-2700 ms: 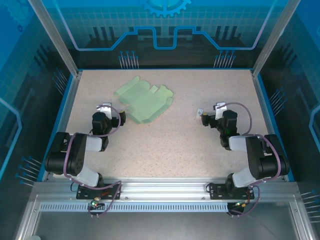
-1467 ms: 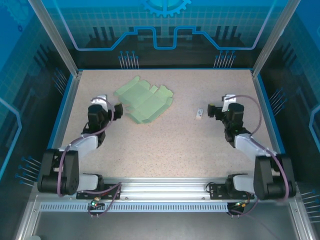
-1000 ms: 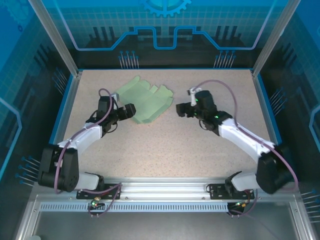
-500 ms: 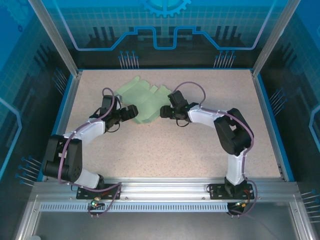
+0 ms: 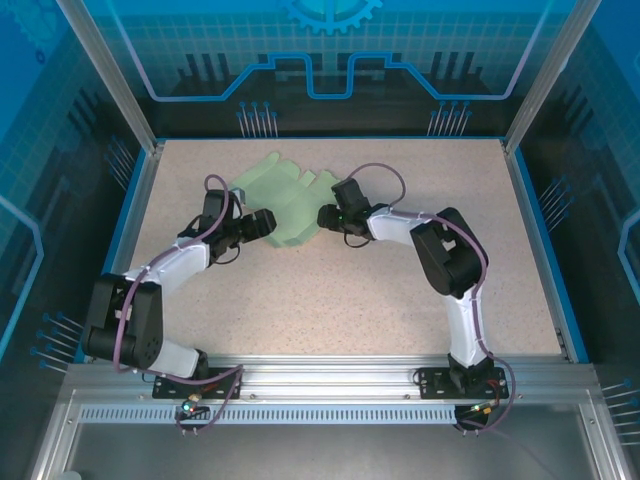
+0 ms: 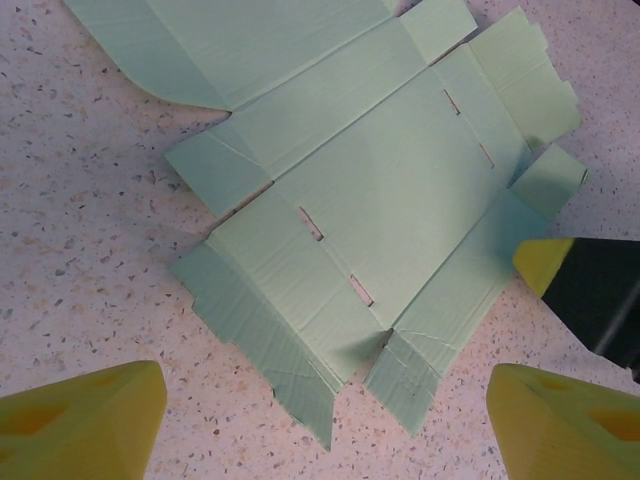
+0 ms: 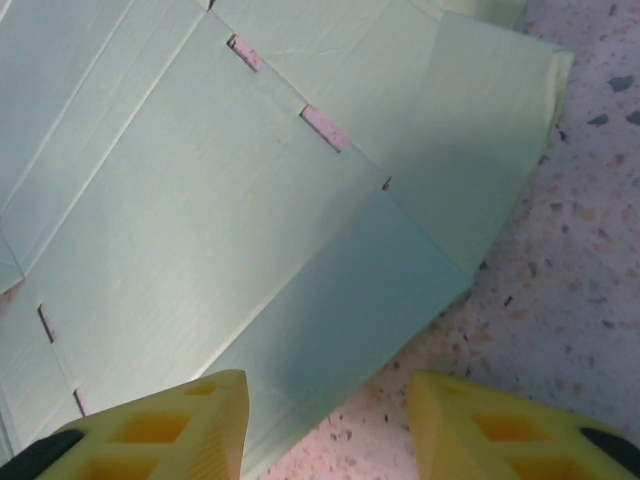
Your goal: Fold the paper box
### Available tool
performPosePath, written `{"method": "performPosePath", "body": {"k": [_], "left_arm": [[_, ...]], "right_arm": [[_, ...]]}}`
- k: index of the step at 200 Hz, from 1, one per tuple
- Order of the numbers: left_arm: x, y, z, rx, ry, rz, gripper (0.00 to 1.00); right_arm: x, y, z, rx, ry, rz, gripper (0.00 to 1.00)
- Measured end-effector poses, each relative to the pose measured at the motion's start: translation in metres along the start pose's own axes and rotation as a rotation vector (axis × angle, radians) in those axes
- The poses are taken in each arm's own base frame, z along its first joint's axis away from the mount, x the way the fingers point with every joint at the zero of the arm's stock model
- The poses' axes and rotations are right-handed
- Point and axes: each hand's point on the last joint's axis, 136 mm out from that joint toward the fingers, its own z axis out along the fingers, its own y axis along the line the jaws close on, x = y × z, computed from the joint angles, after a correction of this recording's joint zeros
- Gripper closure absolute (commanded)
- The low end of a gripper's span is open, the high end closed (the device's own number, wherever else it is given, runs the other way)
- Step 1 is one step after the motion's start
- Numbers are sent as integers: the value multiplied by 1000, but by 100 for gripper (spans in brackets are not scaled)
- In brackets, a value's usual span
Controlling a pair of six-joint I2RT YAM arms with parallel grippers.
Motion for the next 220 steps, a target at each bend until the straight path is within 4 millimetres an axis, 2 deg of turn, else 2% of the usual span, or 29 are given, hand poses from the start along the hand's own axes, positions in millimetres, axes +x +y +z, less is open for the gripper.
{"method": "performPosePath", "body": {"k": [33, 92, 130, 153, 167, 181, 200, 220], "left_arm": [[0, -1, -1, 4, 0, 1, 16], [-5, -6, -9, 20, -21, 6, 18], [-9, -10, -14, 29, -36, 9, 21], [-15, -16, -21, 47, -63, 14, 23], [-23, -25, -27, 74, -101, 28, 24], [-34, -38, -34, 115, -153, 56, 24], [-47, -60, -41, 188, -222, 135, 24], [-54, -88, -49, 278, -278, 264, 23]], "right_arm": [[-5, 0, 7, 8, -13, 29, 64], [-19, 0, 11, 21, -85, 70, 85], [-39, 13, 8, -21, -144, 35, 100], [-42, 14, 3, -45, -145, -21, 100], [-43, 11, -9, -71, -135, -59, 100], [-50, 4, -31, -109, -126, -98, 100], [-71, -4, -71, -171, -151, -156, 100], [-101, -9, -122, -225, -215, -249, 100]]}}
